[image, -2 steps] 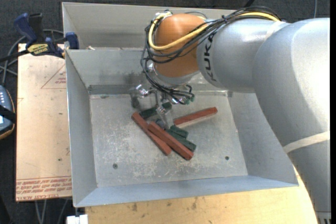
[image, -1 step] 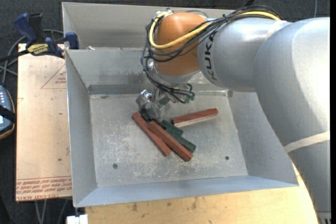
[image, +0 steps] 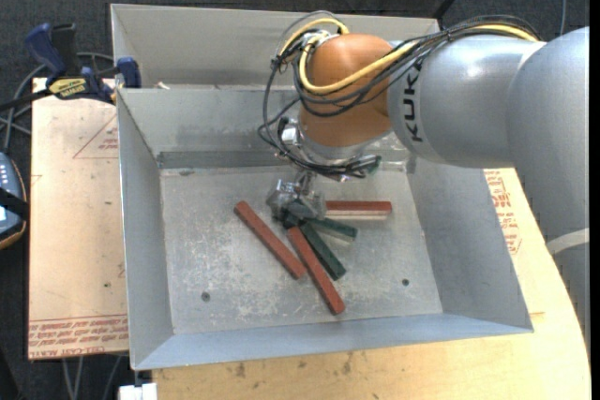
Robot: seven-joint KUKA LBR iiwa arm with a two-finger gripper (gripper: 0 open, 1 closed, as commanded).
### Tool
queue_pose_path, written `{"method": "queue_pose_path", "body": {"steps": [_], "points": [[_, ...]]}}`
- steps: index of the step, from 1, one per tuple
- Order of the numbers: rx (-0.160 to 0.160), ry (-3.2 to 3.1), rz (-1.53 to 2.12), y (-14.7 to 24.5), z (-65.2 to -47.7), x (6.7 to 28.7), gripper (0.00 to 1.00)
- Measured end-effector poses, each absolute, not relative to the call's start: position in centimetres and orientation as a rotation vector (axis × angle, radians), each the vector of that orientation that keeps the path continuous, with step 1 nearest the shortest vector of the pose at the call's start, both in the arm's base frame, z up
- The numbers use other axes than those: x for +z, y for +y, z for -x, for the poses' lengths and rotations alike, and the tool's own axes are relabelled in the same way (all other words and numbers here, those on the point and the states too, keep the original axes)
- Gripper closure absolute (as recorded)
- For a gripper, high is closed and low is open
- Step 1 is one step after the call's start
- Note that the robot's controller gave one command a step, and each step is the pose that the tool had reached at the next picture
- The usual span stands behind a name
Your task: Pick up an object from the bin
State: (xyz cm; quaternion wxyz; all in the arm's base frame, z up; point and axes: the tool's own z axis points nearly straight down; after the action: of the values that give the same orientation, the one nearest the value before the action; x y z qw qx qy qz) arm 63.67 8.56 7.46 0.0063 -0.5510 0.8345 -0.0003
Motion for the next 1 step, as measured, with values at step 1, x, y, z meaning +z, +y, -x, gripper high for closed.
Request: {"method": "queue_pose_path", "body": {"steps": [1], "points": [[-0.006,2.125,2.301,2.61,-59.05,7.37,1.00]]}}
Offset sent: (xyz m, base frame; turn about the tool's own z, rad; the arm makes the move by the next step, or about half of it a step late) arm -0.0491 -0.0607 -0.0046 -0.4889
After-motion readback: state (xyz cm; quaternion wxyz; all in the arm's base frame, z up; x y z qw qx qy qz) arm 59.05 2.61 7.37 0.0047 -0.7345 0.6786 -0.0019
